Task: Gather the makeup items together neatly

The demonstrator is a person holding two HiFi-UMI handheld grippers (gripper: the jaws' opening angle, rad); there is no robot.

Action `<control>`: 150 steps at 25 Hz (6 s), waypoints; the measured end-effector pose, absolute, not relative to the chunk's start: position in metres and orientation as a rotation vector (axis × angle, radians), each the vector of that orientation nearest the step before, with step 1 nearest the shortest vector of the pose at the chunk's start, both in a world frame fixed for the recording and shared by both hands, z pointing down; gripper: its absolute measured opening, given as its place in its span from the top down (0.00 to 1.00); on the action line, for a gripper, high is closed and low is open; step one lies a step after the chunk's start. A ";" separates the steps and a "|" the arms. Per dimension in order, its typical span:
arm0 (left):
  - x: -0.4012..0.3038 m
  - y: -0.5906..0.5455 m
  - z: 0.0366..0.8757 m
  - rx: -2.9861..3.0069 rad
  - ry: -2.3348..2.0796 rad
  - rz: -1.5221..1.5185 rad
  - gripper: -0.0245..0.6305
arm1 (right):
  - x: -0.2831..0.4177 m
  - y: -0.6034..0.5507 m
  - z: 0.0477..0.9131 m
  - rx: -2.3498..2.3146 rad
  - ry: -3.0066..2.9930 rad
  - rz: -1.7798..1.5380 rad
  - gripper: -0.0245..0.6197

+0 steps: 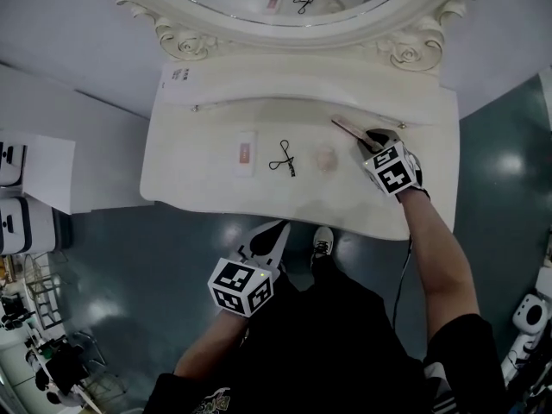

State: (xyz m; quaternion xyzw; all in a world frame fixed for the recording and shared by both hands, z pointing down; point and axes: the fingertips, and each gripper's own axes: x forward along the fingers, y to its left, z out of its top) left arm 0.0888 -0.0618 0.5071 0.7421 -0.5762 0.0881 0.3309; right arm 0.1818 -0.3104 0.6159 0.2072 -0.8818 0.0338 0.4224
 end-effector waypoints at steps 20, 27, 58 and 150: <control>0.089 -0.059 0.490 2.095 -1.356 0.239 0.95 | 0.244 -0.256 0.590 1.289 -2.079 0.455 0.81; 0.082 -0.055 0.485 2.156 -1.285 0.266 0.95 | 0.255 -0.241 0.597 1.457 -1.964 0.549 0.81; 0.023 -0.028 0.483 2.173 -1.261 0.292 0.95 | 0.255 -0.226 0.583 1.641 -1.928 0.532 0.71; -0.071 0.074 0.466 2.263 -1.140 0.231 0.95 | 0.037 0.061 0.463 1.238 -2.448 0.698 0.92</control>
